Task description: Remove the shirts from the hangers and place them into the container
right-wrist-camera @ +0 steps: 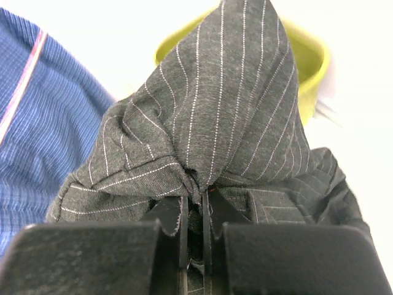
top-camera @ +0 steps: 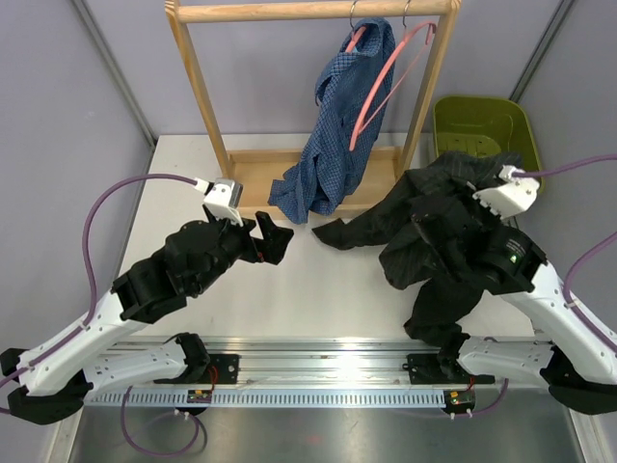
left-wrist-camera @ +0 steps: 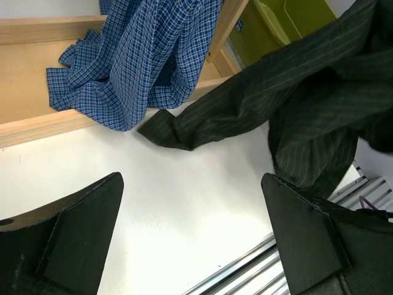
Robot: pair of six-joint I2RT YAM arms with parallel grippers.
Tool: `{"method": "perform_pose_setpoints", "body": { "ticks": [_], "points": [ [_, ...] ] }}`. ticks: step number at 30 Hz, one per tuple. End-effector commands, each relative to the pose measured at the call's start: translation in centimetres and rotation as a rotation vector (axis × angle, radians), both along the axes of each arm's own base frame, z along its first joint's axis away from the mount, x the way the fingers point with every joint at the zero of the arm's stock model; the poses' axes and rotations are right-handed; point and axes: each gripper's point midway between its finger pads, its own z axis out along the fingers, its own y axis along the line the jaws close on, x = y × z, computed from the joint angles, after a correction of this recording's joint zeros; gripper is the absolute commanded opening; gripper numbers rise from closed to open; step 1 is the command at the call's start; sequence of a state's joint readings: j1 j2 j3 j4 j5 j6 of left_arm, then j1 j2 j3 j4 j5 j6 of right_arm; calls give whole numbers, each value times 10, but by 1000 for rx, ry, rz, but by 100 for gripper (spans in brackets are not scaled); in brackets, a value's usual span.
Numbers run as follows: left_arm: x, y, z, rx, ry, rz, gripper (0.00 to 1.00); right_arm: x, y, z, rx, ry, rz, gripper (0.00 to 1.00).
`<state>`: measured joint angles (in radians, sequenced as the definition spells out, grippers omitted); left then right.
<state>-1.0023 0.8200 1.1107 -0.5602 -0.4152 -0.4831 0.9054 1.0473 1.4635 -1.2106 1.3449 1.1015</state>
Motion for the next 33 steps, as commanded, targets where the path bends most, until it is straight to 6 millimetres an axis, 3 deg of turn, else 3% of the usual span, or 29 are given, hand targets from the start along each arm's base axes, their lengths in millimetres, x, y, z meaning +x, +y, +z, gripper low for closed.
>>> {"method": "perform_pose_setpoints", "body": {
  "ticks": [1, 2, 3, 4, 5, 7, 8, 9, 15, 19, 22, 28, 29, 32, 33],
  "points": [
    [-4, -1, 29, -75, -41, -24, 99, -5, -46, 67, -144, -100, -251, 0],
    [-5, -1, 29, -74, -41, -28, 99, 4, -63, 82, -62, -153, -319, 0],
    [-5, 0, 31, -81, -44, -26, 99, 23, -53, 88, -54, -171, -208, 0],
    [-6, 0, 30, -80, -42, -30, 99, 29, -56, 94, -137, -151, -176, 0],
    [-6, 0, 30, -81, -43, -32, 99, 35, -56, 115, -78, -265, -185, 0],
    [-7, 0, 30, -80, -42, -33, 99, 46, -51, 130, -147, -270, -167, 0],
    [-7, 0, 30, -79, -41, -33, 99, 65, -45, 126, -190, -228, -172, 0],
    [-7, 1, 29, -81, -41, -31, 99, 68, -43, 151, -184, -271, -139, 0],
    [-9, 3, 28, -80, -44, -34, 99, 138, -26, 186, -299, -265, -14, 0],
    [-8, 6, 29, -73, -52, -28, 99, 172, -41, 199, -339, -254, -17, 0],
    [-8, 7, 29, -66, -59, -27, 99, 192, -68, 211, -365, -270, -61, 0],
    [-6, 5, 30, -55, -55, -26, 99, 234, -97, 240, -444, -348, -70, 0],
    [-6, 4, 30, -51, -52, -28, 99, 250, -102, 240, -465, -374, -85, 0],
    [-6, 5, 29, -50, -43, -20, 99, 259, -103, 273, -533, -531, -88, 0],
    [-7, 7, 29, -46, -39, -18, 99, 249, -109, 294, -553, -605, -100, 0]
  ]
}}
